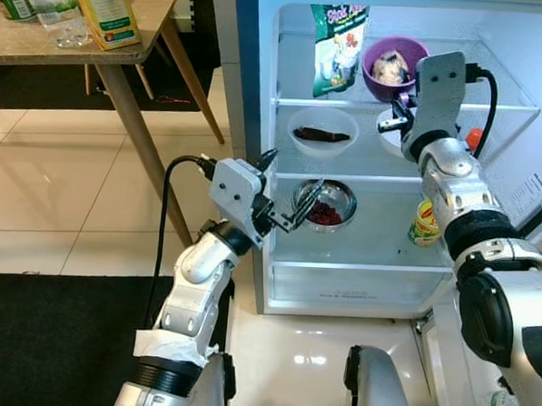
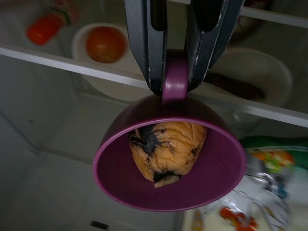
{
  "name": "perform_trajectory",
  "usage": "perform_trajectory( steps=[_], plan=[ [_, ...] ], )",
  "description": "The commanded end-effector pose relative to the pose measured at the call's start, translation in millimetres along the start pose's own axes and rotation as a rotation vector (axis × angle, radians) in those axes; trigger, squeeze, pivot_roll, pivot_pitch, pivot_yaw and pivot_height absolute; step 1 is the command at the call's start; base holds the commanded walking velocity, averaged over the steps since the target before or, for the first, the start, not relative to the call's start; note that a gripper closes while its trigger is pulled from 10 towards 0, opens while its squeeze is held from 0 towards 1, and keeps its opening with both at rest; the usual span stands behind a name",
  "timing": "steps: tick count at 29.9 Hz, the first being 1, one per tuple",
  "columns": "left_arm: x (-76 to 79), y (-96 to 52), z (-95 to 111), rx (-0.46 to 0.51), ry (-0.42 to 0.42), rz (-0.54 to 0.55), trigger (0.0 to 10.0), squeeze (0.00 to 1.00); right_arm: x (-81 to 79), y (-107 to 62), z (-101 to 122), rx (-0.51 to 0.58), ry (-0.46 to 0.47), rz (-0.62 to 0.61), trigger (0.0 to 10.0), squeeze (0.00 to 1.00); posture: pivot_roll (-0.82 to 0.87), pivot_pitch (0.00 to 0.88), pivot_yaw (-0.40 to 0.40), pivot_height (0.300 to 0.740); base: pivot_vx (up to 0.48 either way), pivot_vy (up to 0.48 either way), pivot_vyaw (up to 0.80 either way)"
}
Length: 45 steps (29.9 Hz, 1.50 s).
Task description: Restocking fridge
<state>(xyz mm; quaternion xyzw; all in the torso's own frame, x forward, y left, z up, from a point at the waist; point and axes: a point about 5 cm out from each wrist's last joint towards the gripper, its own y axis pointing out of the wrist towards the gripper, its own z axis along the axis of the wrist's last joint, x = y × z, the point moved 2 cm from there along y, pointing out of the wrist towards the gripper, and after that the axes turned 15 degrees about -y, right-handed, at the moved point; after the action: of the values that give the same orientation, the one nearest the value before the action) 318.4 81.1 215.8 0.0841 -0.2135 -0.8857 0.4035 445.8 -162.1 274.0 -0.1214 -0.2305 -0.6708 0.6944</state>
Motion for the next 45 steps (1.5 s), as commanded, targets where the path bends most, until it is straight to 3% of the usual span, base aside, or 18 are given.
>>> perform_trajectory(
  steps=[1,14,20,30,38,43,45],
  plan=[
    [0.5,2.1,5.6,0.019,0.003,0.005,10.0,0.00,6.2,0.8,0.1,-0.023,-0.013,-0.023,10.0,0.00,-0.02,0.148,-0.042,0.571,0.000,0.000,0.00],
    [15.6,10.7,10.7,0.070,-0.042,0.018,10.0,0.00,12.4,4.5,9.4,-0.056,-0.009,-0.065,10.0,0.00,-0.02,0.149,-0.042,0.571,0.000,0.000,0.00],
    [18.6,12.1,11.5,0.069,-0.045,0.014,10.0,0.00,22.3,5.4,13.5,-0.069,0.083,-0.134,10.0,0.00,-0.01,0.150,-0.032,0.571,0.000,0.000,0.00],
    [19.6,12.0,16.5,0.079,-0.042,0.017,10.0,0.00,22.4,5.6,13.7,-0.065,0.172,-0.140,10.0,0.00,0.00,0.164,-0.031,0.571,0.000,0.000,0.00],
    [20.0,13.5,43.8,0.136,-0.018,0.026,10.0,0.00,29.2,4.7,12.1,-0.059,0.210,-0.152,10.0,0.00,0.06,0.244,-0.019,0.571,0.000,0.000,0.00],
    [17.6,15.6,71.8,0.179,0.018,0.021,10.0,0.00,41.0,5.1,19.0,-0.040,0.214,-0.171,10.0,0.00,0.08,0.312,-0.009,0.571,0.000,0.000,0.00],
    [17.6,15.6,71.8,0.179,0.018,0.021,10.0,0.00,41.0,5.1,19.0,-0.040,0.214,-0.171,10.0,0.00,0.08,0.312,-0.009,0.571,0.000,0.000,0.00]
  ],
)
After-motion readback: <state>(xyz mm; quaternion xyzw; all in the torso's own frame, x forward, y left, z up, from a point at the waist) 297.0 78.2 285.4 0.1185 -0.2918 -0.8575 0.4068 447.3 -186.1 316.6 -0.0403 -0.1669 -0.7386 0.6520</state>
